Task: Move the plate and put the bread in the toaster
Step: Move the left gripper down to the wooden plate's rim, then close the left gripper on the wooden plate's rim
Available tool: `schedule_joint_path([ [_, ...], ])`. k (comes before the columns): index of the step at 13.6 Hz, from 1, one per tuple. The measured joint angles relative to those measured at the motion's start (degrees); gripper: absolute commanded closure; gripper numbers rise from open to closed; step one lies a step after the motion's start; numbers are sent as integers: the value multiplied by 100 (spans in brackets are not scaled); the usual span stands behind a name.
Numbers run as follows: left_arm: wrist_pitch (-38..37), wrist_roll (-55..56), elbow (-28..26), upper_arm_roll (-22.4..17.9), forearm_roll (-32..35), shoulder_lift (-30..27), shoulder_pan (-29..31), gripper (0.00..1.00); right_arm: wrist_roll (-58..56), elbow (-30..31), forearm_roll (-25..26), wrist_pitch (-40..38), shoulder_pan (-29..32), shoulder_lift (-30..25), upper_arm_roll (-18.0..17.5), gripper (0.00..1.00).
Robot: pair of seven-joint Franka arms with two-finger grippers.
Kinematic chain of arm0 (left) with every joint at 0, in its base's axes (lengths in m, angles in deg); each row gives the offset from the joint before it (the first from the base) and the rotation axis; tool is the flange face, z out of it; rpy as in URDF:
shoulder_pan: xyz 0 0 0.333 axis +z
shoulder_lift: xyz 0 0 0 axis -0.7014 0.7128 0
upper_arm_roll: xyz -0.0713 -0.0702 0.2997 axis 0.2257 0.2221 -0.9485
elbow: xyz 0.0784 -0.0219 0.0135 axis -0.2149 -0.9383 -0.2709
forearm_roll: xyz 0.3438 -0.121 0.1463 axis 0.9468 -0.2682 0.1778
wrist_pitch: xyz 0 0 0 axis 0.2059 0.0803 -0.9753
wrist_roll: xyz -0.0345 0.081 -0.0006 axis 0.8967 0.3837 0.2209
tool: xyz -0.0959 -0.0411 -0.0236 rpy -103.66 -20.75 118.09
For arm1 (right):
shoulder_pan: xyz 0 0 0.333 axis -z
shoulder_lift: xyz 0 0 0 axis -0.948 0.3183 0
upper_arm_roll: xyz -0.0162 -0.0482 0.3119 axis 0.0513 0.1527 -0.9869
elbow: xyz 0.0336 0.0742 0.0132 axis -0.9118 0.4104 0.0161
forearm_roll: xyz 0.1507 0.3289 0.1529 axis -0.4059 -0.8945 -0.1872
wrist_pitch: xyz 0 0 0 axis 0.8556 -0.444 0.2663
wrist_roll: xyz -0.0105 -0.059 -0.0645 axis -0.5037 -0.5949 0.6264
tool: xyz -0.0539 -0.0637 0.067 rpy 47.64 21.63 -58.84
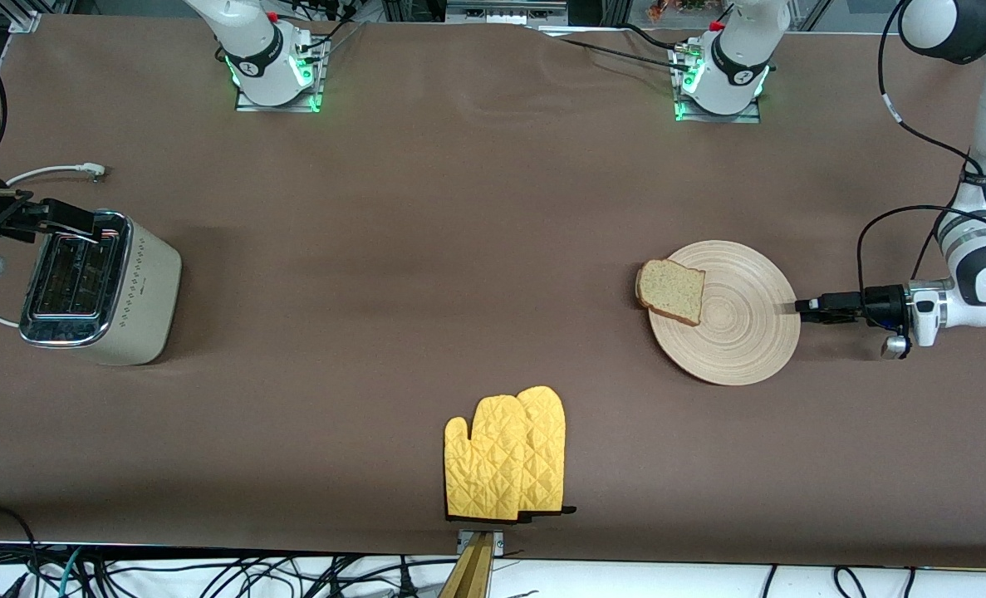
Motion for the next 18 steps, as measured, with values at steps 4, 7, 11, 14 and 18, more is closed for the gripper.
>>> schedule_joint_path([
  [4,-193,-373,0,26,0,91,-5,89,0,0,0,0,0,20,0,0],
  [7,-248,-406,1,22,-1,188,-4,96,0,0,0,0,0,29,0,0],
  [11,-370,-418,30,24,-62,272,35,100,0,0,0,0,0,46,0,0],
  [14,-488,-411,40,25,-73,285,24,100,3,0,0,0,-1,49,0,0],
  [18,-936,-341,108,118,-111,261,-54,100,5,0,0,0,-1,51,0,0],
])
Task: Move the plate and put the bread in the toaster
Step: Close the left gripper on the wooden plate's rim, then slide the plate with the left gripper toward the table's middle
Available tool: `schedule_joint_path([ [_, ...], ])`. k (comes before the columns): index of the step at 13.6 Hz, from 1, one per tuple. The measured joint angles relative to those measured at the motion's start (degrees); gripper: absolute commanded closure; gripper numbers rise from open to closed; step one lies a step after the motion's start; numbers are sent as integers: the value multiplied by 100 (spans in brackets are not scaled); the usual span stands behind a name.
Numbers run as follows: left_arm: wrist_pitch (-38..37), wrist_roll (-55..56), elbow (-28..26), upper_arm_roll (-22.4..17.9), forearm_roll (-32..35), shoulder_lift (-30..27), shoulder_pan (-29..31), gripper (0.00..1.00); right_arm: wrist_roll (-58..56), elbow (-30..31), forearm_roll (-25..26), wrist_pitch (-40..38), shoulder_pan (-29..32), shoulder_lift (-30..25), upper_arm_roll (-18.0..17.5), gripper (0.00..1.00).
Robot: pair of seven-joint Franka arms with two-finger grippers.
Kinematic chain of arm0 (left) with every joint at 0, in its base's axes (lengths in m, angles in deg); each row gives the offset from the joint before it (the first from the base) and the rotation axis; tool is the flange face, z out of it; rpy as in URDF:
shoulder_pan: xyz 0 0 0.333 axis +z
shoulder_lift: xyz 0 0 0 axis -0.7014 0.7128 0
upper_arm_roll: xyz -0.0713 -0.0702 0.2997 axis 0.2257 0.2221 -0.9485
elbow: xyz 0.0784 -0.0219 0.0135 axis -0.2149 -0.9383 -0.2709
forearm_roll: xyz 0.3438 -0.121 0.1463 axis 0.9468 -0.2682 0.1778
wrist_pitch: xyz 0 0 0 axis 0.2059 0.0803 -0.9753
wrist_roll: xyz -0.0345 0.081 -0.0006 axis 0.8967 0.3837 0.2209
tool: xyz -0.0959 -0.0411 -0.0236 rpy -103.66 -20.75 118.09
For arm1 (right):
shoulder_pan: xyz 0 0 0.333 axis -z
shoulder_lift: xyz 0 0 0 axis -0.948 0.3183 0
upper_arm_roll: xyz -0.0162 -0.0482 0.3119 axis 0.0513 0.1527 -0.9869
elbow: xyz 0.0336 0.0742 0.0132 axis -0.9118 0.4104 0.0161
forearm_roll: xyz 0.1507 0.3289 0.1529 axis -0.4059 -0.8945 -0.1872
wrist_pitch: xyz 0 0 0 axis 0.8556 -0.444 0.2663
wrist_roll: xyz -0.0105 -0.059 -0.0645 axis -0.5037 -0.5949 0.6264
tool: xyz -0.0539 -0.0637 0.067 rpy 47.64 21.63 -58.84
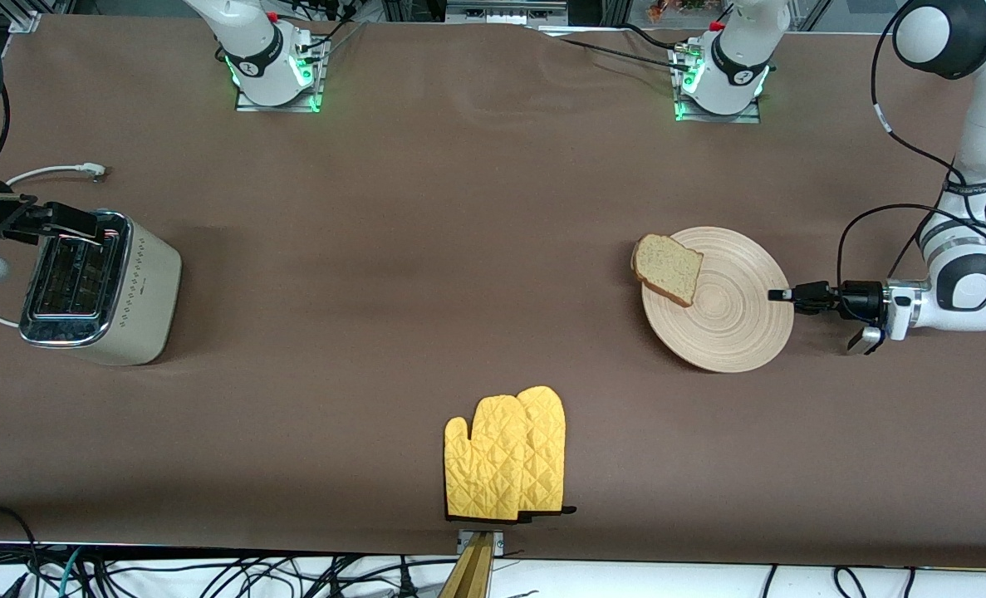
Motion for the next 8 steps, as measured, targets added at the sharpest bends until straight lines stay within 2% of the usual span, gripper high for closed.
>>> schedule_joint_path([
  [8,64,790,12,840,-1,-243,-419,100,0,0,0,0,0,19,0,0],
])
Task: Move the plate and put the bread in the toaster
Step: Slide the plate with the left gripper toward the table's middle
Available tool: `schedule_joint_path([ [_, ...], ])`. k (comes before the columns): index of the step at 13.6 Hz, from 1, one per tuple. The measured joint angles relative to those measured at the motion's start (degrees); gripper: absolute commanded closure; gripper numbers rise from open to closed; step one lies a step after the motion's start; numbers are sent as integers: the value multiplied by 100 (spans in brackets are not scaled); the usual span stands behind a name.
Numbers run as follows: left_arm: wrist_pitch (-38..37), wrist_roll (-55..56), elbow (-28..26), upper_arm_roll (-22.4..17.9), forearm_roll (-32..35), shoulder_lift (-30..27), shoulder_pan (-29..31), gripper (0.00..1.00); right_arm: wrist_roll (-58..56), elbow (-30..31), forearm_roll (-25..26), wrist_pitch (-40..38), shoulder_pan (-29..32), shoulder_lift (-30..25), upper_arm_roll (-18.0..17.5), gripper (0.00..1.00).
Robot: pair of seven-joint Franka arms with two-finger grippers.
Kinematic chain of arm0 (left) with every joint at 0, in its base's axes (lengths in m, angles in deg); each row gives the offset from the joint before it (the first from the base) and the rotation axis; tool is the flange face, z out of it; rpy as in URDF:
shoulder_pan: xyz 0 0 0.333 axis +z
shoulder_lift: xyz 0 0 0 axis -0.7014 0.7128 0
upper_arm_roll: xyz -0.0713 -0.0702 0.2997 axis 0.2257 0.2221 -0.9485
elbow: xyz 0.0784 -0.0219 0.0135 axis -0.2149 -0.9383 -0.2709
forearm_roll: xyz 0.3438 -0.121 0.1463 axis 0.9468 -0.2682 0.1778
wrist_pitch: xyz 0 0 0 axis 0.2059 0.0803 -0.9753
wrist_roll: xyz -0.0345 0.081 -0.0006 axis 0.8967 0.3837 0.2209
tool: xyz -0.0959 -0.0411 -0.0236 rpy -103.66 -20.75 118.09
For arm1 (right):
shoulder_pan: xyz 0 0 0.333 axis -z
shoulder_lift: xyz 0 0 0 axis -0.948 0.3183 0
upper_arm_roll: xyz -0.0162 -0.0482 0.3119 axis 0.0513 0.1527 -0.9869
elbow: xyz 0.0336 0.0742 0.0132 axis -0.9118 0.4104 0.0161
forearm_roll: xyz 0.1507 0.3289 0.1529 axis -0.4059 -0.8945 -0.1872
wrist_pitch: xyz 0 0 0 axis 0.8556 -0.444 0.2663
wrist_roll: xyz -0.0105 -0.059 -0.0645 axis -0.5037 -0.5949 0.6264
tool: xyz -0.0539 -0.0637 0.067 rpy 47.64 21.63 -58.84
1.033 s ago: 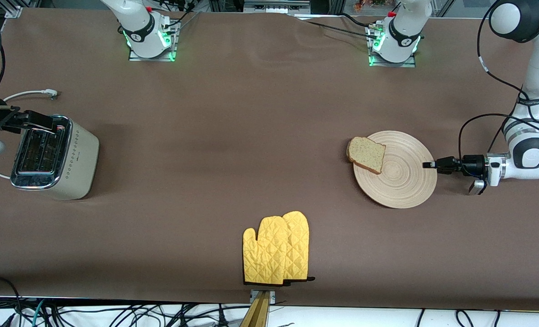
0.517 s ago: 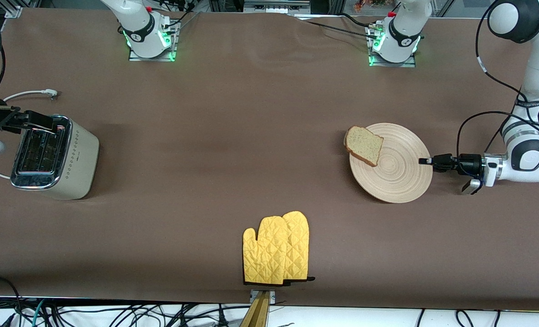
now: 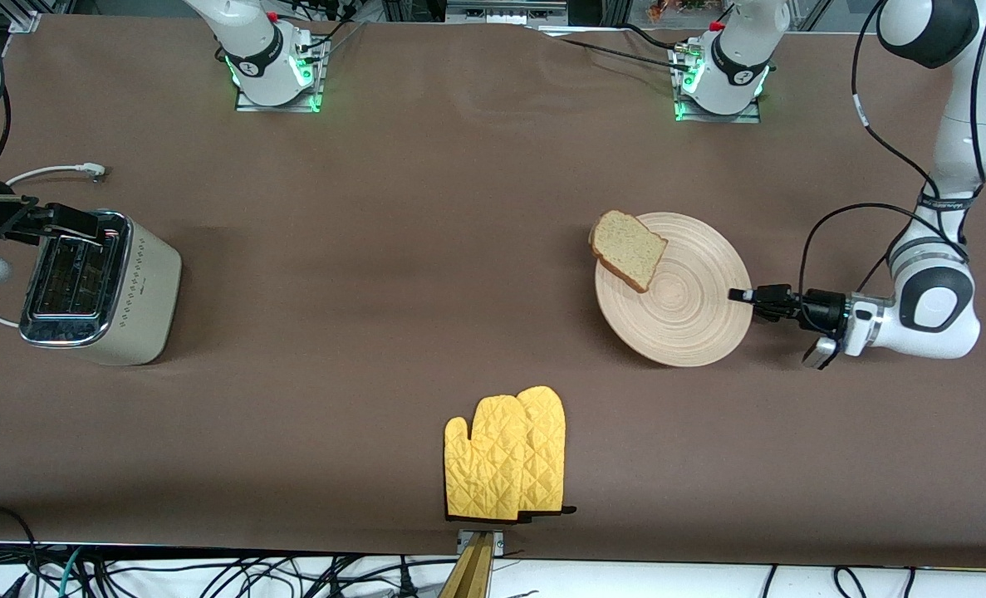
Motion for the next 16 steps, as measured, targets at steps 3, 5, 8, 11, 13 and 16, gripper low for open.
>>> schedule_joint_path([
  [3,474,247,-92,376,0,-108,-123,100,0,0,0,0,0,1,0,0],
  [5,923,281,-302,695,-45,-194,-197,100,0,0,0,0,0,3,0,0],
  [8,1615,339,-775,1072,-369,-342,-259,100,0,0,0,-1,11,42,3,0],
  [11,2217,322,-1341,1357,-895,-368,-250,100,0,0,0,-1,18,69,5,0],
  [13,2777,313,-1684,1642,-1082,-390,-245,100,0,0,0,-1,21,69,8,0],
  [16,3546,-35,-2133,2043,-1635,-445,-264,100,0,0,0,-1,23,70,14,0],
])
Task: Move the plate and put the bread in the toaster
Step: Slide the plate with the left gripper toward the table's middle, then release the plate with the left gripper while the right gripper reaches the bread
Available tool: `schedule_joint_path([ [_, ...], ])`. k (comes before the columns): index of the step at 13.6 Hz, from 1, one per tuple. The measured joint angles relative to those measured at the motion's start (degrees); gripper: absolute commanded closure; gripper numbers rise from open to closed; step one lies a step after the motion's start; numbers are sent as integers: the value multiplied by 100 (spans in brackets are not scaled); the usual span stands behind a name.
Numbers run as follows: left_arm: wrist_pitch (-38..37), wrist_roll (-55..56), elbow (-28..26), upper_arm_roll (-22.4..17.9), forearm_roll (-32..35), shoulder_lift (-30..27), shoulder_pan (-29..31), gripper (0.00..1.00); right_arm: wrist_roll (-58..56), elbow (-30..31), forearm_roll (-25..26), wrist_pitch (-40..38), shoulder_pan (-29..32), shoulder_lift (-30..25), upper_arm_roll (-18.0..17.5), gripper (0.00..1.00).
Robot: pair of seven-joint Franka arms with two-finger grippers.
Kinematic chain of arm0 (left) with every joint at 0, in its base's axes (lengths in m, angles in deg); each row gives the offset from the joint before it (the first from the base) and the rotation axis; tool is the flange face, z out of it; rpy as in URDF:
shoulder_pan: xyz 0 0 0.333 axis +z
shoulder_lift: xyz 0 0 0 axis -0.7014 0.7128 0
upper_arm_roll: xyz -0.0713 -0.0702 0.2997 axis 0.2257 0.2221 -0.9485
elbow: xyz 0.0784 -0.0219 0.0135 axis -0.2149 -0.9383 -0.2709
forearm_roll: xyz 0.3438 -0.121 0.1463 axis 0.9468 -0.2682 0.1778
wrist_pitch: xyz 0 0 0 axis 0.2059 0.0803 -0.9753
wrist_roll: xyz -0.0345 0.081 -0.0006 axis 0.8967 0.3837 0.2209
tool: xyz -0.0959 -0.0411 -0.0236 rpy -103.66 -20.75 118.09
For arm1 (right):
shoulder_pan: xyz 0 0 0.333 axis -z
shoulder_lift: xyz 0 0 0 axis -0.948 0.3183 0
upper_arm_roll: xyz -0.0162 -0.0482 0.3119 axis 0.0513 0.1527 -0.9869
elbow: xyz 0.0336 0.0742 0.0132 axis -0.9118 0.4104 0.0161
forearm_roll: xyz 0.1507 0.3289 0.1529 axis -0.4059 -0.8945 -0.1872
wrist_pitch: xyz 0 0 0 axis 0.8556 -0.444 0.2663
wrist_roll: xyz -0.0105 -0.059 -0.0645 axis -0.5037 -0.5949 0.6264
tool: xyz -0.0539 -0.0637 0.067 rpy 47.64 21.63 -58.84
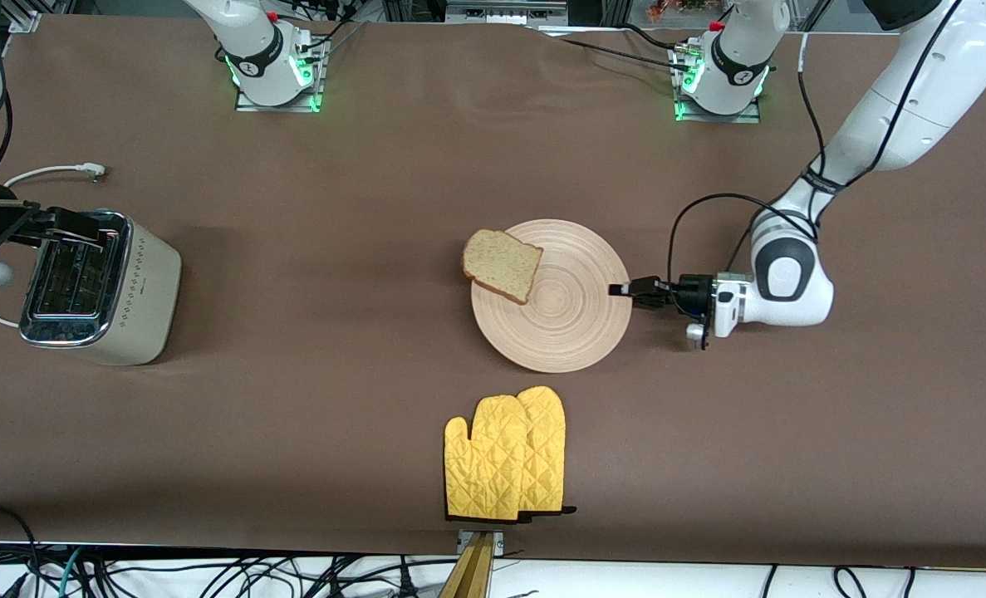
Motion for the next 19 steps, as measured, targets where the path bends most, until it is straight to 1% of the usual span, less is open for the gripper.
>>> schedule_joint_path([
  [3,224,-485,-261,31,-461,-28,-84,100,0,0,0,0,2,23,9,0],
  [6,591,-736,-395,30,-494,-30,-209,100,0,0,0,0,5,47,11,0],
  [12,729,-879,-513,21,-494,-30,-242,100,0,0,0,0,6,79,11,0],
  [13,743,-881,-517,21,-494,-30,-242,89,0,0,0,0,6,80,11,0],
  [14,754,-883,-519,21,-494,-30,-242,51,0,0,0,0,6,80,11,0],
  [16,750,-884,-519,23,-499,-32,-241,0,0,0,0,0,6,80,11,0],
  [19,729,-887,-519,34,-500,-41,-242,0,0,0,0,-1,6,82,11,0],
])
